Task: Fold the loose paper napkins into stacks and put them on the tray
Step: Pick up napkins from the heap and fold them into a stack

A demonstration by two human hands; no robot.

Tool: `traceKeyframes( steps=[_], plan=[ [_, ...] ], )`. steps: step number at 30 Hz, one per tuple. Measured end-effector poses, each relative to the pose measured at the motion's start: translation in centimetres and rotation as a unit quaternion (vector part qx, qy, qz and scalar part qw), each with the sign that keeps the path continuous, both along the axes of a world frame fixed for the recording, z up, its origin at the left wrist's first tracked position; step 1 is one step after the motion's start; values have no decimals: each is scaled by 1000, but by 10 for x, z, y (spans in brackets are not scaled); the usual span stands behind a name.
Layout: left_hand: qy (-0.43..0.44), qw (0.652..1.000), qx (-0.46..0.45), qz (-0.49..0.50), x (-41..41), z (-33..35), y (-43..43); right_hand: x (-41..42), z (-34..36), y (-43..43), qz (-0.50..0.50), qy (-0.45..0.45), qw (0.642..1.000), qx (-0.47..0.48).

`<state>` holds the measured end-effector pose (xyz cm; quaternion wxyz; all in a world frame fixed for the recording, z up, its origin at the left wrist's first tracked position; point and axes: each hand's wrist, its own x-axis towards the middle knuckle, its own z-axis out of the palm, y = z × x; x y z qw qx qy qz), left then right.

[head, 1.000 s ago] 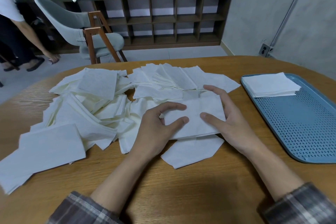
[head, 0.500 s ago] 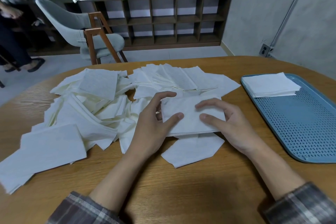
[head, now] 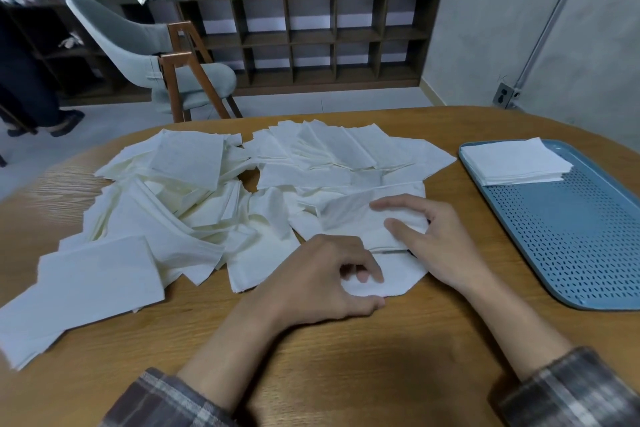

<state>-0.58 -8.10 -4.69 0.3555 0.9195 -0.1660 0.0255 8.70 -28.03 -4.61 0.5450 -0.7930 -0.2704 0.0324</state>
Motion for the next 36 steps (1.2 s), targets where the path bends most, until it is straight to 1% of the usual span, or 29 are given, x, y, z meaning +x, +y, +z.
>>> traceKeyframes(
  steps=[4, 7, 9, 11, 12, 14, 16, 17, 23, 26, 30, 34, 36],
  plan=[
    [7, 996, -77, 42, -3, 9, 4, 1, 0, -1, 3, 19, 1000, 2],
    [15, 981, -166, 96, -2, 17, 9, 3, 3, -1, 6, 48, 998, 38],
    [16, 965, -225, 134, 0, 21, 12, 3, 4, -1, 19, 106, 989, 100],
    [26, 948, -267, 171, 0, 23, 14, 3, 4, -2, 48, 197, 965, 169],
    [33, 942, -278, 183, 1, 24, 14, 2, 5, -1, 64, 221, 955, 185],
    [41, 938, -285, 192, 2, 24, 13, -2, 5, -2, 72, 195, 965, 162],
    [35, 938, -286, 195, 3, 24, 11, -6, 9, 0, 49, 154, 979, 123],
    [30, 937, -285, 199, 3, 25, 10, -6, 9, 0, 40, 147, 981, 119],
    [-15, 951, -222, 217, 2, 21, 11, -7, 10, 0, 37, 158, 981, 108],
    [-21, 943, -239, 229, 4, 18, 13, -9, 8, 2, 52, 146, 982, 106],
    [10, 930, -287, 229, 5, 16, 11, -8, 6, 4, 60, 131, 984, 107],
    [17, 928, -287, 236, 8, 10, 9, -5, 2, 5, 67, 119, 985, 107],
    [7, 926, -291, 241, 9, 9, 10, -4, 2, 5, 69, 113, 985, 112]
  ],
)
